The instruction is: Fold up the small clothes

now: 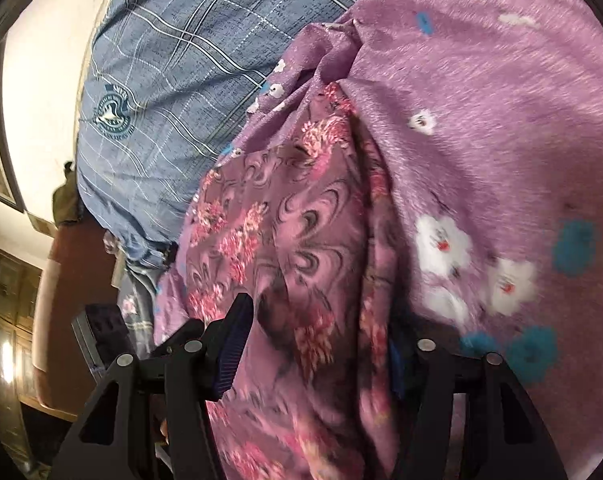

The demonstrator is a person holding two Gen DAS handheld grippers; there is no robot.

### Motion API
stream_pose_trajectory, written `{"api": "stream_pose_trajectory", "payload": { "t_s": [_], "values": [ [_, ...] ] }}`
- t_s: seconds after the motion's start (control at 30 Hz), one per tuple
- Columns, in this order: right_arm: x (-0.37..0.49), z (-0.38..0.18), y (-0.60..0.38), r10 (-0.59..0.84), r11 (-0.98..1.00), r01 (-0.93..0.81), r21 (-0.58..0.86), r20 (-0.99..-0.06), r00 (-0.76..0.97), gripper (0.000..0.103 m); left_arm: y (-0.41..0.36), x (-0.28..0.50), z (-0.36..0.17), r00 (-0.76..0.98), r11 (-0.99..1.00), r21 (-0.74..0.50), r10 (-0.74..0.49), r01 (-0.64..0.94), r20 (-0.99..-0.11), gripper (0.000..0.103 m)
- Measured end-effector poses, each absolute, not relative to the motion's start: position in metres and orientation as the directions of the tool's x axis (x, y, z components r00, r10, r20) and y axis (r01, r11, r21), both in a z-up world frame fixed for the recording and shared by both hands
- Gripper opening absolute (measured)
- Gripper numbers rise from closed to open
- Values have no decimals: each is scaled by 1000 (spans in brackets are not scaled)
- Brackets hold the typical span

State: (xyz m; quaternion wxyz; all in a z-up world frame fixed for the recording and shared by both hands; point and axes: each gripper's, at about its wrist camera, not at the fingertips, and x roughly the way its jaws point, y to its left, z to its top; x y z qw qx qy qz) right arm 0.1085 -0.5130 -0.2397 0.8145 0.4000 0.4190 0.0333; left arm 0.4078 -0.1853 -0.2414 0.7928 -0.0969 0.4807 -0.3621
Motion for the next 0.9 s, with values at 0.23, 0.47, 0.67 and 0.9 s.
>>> {"api": "stream_pose_trajectory", "payload": {
  "t_s": [0.23,0.47,0.67,0.9],
  "values": [
    [112,-224,-498,317,760,256,597,-685,655,27,-198,409,-244,301,714,-474,-669,516,-680,48],
    [107,-187,-456,140,900,210,382,-710,691,23,-193,401,-235,340,712,-459,-676,531,-654,28],
    [95,-152,-430,82,937,148,317,-610,788,22,-173,386,-212,368,679,-477,-718,559,-591,26],
    [97,-132,-388,158,941,22,338,-496,854,22,-116,377,-192,447,689,-480,-721,543,-529,26]
  ]
}}
